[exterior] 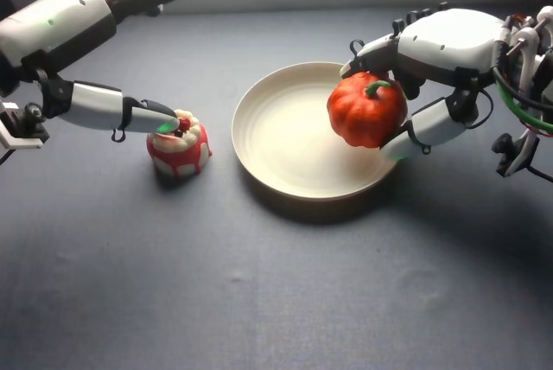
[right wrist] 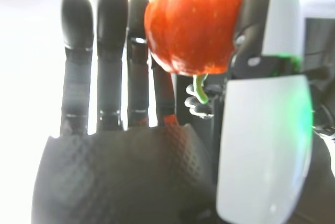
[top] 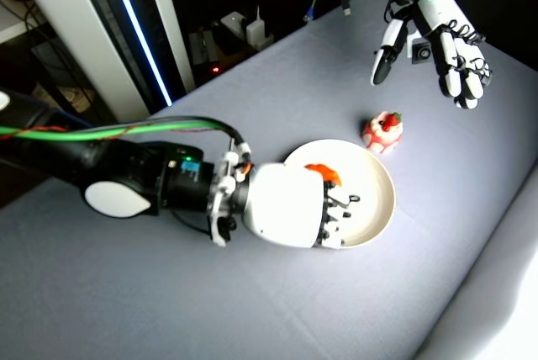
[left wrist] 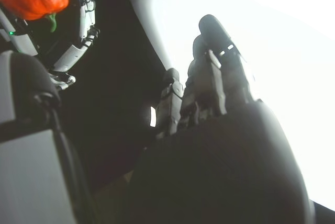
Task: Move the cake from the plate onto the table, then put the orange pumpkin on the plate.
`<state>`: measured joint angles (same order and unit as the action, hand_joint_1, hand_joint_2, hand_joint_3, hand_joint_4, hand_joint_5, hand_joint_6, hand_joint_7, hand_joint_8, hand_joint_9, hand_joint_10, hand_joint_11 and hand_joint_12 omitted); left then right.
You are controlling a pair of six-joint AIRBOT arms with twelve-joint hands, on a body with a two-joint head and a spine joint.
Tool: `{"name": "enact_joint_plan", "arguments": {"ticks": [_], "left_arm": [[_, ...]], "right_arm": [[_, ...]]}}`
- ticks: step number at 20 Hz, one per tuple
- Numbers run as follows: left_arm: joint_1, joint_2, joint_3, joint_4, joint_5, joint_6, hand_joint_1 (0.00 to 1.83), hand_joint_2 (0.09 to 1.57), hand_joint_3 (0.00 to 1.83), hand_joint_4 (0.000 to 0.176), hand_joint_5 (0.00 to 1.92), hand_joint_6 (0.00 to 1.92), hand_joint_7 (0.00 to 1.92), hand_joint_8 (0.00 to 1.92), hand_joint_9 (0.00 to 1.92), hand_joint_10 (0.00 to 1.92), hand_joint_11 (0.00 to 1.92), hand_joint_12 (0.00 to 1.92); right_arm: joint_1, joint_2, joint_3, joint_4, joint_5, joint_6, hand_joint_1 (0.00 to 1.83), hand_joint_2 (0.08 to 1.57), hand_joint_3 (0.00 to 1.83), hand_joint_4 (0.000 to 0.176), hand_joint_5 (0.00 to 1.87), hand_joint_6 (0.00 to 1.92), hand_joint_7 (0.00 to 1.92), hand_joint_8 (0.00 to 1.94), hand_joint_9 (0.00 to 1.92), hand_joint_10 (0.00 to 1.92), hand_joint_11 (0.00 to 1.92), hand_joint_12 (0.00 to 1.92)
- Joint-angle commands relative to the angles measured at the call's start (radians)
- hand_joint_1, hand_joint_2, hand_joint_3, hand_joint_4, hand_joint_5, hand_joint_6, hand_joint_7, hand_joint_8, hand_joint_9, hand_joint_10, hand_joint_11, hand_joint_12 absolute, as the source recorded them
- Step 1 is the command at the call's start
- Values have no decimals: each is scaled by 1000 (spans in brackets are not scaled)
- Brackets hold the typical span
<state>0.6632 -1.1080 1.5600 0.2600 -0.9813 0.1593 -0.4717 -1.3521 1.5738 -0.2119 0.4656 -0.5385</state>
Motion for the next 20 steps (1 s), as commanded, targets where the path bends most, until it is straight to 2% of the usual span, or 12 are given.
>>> {"name": "enact_joint_plan", "arguments": {"ticks": [1,2,3,5,7,8,9,11,12,15,18,20], "left_arm": [[-13,3,4,-54,-117,-2,1033,918,2,80,79,0,0,0,169,0,1,1175],[-13,4,4,-54,-117,-2,1016,910,0,83,75,0,0,0,174,3,12,1191],[-13,4,4,-54,-117,-2,1013,902,0,83,80,2,0,0,181,5,43,1201],[-13,3,5,-55,-118,-2,1072,922,4,82,80,0,0,0,161,3,48,1160],[-13,3,4,-55,-120,-2,1068,927,4,88,82,1,0,0,161,6,37,1142],[-13,3,4,-55,-120,-2,1042,921,1,101,85,2,0,0,177,10,24,1128],[-13,3,4,-55,-120,-2,1015,908,0,101,89,1,0,0,199,9,67,1100],[-14,2,3,-55,-121,-2,1021,905,0,113,100,2,0,0,207,5,2,1099],[-14,2,3,-54,-121,-2,1029,906,0,114,96,0,0,0,212,7,0,1099],[-15,1,4,-54,-120,-2,1035,907,0,113,90,0,0,0,204,2,9,1109],[-14,1,3,-54,-116,-2,1035,924,7,86,80,0,0,0,143,0,7,1075],[-11,2,2,-57,-114,-2,1052,916,1,94,88,2,0,0,122,4,0,1063]], "right_arm": [[14,0,6,23,109,5,1236,1158,0,0,822,1225,953,1057,734,1041,449,1438],[14,0,6,25,109,5,1168,1145,1,0,883,1122,838,637,691,785,393,1343],[14,0,7,27,109,5,1117,1035,0,0,679,537,736,273,621,471,324,1197],[14,0,6,29,109,5,1111,881,0,0,637,78,621,16,540,94,120,1128],[14,0,6,32,111,5,1058,781,0,33,516,2,453,0,416,4,6,1145],[14,-1,6,35,115,5,1013,733,0,20,405,1,374,1,364,2,0,1051],[14,-1,6,36,118,5,984,687,0,41,297,0,279,5,285,4,0,901],[14,-1,4,43,123,5,940,650,0,146,136,0,114,0,185,1,0,784],[14,-1,4,44,123,5,940,659,0,170,54,0,49,0,120,2,0,692],[14,-1,3,49,123,5,931,646,0,176,0,0,0,0,1,0,0,88],[14,-1,-22,23,114,6,941,674,8,176,0,0,0,0,0,0,0,0],[14,18,-55,8,103,6,874,724,31,159,0,0,0,0,0,0,0,0]]}}
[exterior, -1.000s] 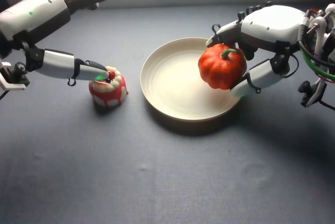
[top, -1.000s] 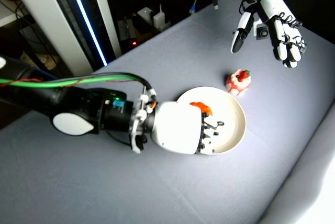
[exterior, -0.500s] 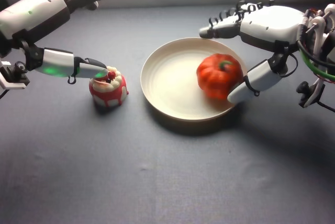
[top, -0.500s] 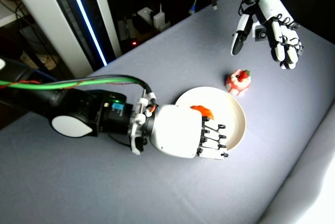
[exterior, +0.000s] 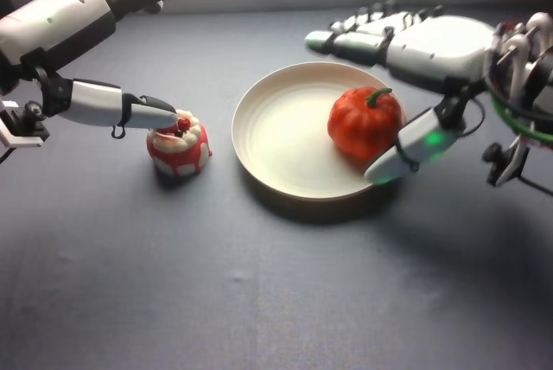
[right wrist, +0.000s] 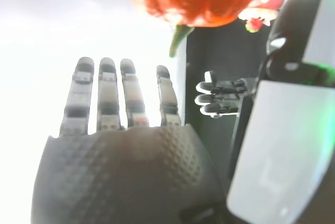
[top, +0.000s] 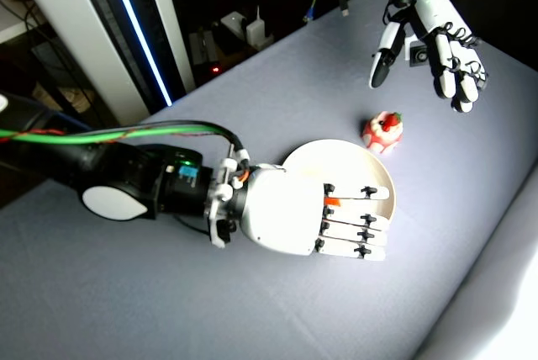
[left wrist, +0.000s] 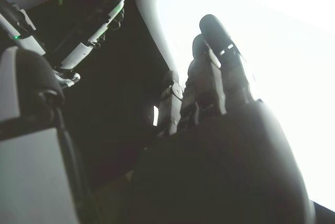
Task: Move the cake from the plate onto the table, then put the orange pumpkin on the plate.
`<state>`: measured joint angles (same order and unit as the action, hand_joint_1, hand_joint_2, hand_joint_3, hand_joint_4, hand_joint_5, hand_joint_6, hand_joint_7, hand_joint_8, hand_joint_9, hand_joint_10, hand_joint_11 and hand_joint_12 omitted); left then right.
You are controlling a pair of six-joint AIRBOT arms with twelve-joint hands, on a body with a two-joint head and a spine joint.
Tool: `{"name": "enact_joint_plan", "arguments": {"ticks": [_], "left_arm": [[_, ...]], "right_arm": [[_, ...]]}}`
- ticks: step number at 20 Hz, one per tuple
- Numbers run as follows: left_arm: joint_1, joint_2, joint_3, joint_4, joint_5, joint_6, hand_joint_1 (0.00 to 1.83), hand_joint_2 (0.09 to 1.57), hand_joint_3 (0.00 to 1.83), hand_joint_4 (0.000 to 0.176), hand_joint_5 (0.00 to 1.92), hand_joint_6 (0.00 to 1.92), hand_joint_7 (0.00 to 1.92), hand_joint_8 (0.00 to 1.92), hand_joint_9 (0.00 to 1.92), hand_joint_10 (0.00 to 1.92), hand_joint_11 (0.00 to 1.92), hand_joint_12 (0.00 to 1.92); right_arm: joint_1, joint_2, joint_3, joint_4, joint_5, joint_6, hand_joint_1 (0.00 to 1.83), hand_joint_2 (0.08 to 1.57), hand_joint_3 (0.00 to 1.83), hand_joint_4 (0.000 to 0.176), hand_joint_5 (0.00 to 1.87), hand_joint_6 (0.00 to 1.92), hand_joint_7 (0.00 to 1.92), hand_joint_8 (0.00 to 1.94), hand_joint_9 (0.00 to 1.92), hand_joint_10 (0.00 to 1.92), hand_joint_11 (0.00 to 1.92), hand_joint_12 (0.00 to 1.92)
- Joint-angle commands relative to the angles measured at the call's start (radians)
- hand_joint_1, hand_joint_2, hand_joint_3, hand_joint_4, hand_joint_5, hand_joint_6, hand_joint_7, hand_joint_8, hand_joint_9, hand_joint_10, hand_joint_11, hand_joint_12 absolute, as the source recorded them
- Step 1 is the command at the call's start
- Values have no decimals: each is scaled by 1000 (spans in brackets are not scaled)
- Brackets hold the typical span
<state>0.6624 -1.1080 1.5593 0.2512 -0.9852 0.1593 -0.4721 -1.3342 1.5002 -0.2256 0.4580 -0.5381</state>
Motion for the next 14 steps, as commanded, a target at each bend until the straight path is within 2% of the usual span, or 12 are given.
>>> {"name": "enact_joint_plan", "arguments": {"ticks": [1,2,4,5,6,7,8,9,10,12,13,14], "left_arm": [[-5,5,-1,-54,-109,-2,1061,914,0,97,79,0,0,0,139,11,0,1060],[10,13,-5,-66,-109,-2,1045,900,0,91,77,0,0,0,178,26,6,1063],[37,26,-12,-92,-114,-2,1067,889,0,102,89,5,0,0,171,16,0,1066],[59,39,-20,-121,-124,-2,1106,906,1,102,98,7,0,0,150,6,0,1073],[80,52,-29,-150,-136,-2,1124,909,1,107,105,4,0,0,141,2,0,1032],[99,64,-35,-174,-148,-2,1118,901,0,111,111,2,0,0,150,4,0,975],[124,78,-42,-201,-159,-2,1093,892,0,106,113,2,0,0,157,6,0,967],[147,90,-50,-224,-171,-2,1084,893,0,114,118,2,0,0,158,4,0,994],[174,104,-62,-253,-187,-2,1090,887,0,119,106,11,0,0,151,2,0,881],[229,126,-80,-320,-232,-2,1099,866,0,108,89,1,0,0,133,3,0,644],[256,131,-86,-353,-260,-2,1115,865,0,88,84,0,0,0,94,0,0,618],[275,136,-91,-372,-275,-2,1109,873,1,83,63,18,0,0,79,0,0,433]], "right_arm": [[15,29,-8,18,109,6,864,709,23,164,0,0,0,0,0,0,0,0],[15,67,-40,16,108,6,831,693,15,163,0,0,0,0,0,0,26,12],[15,130,-88,15,107,6,778,717,24,115,0,0,0,0,0,0,20,9],[15,178,-123,7,107,5,802,688,8,164,0,0,0,0,1,0,39,18],[15,227,-157,2,107,-7,843,701,12,174,0,0,0,0,0,0,7,3],[15,261,-182,2,107,-12,873,733,24,176,0,0,0,0,0,0,23,10],[15,310,-209,4,113,-24,884,738,24,176,0,0,0,0,0,0,19,9],[17,342,-227,4,118,-34,914,728,17,176,8,3,0,0,0,0,3,1],[22,370,-248,8,119,-51,907,706,6,176,18,7,0,0,0,0,0,0],[31,416,-283,49,124,-107,988,726,13,176,27,8,0,0,0,0,1,0],[32,427,-292,54,131,-107,1028,745,19,176,35,10,0,0,1,0,59,26],[32,431,-299,62,141,-110,994,744,14,172,33,7,0,0,26,10,109,50]]}}
